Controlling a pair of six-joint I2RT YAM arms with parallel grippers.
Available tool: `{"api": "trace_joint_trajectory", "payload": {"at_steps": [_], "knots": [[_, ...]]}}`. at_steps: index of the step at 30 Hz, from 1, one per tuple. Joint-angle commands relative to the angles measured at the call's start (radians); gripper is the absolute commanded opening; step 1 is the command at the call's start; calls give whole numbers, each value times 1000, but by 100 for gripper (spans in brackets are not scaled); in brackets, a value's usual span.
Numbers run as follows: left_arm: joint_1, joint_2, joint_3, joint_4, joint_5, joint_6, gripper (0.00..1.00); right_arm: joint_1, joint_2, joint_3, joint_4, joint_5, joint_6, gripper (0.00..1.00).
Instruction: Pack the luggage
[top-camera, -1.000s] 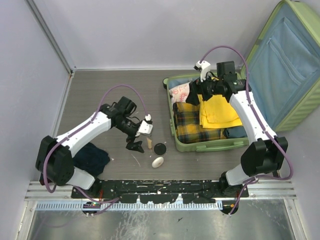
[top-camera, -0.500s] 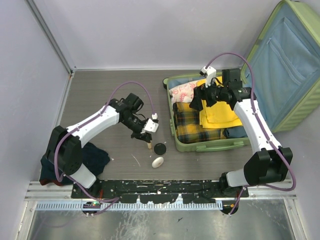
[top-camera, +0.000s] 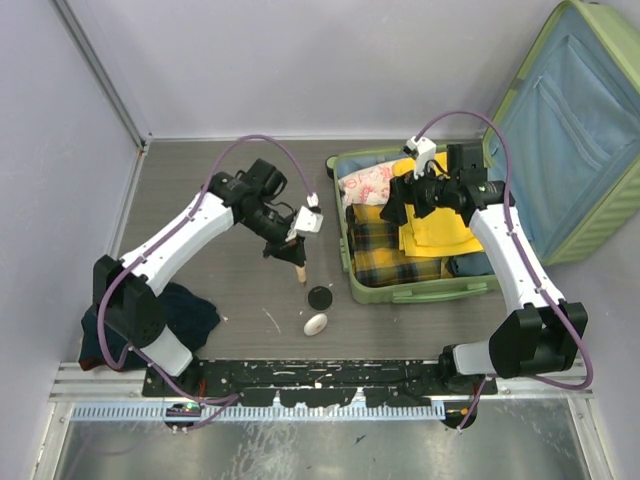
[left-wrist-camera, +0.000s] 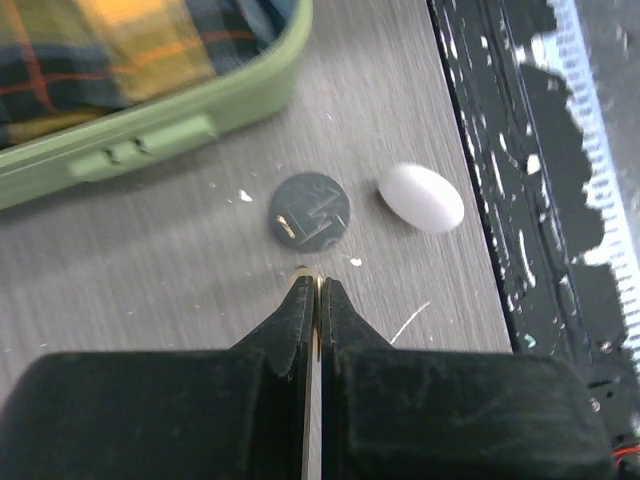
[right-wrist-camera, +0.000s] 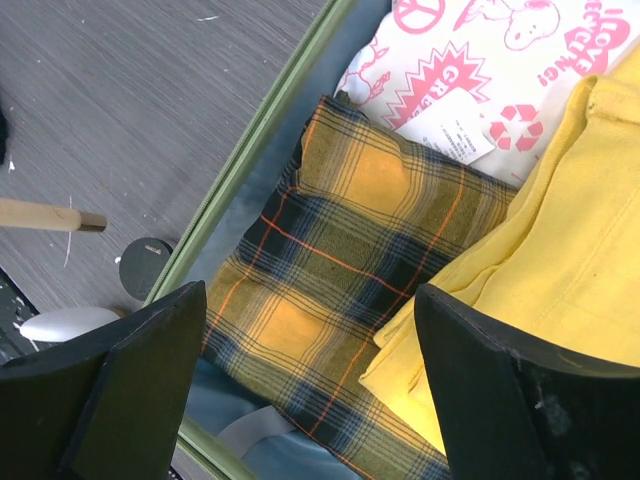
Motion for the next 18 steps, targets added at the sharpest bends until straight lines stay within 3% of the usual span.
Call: {"api": "trace_joint_trajectory", "payload": {"at_steps": [1,4,9,18], "knots": [[12,51,232,25,92,-332,0,-34,-56,-16,64,-28,50,89],[12,126,379,84,159,-548,0,-66,-57,-21,71,-37,78,89],[-12,238,483,267,193,-921,0,-112,-54,-25,79,-44,113,89],[-51,395,588,373,147,-1111,0,-153,-70,-53,64,-47,132,88]]}}
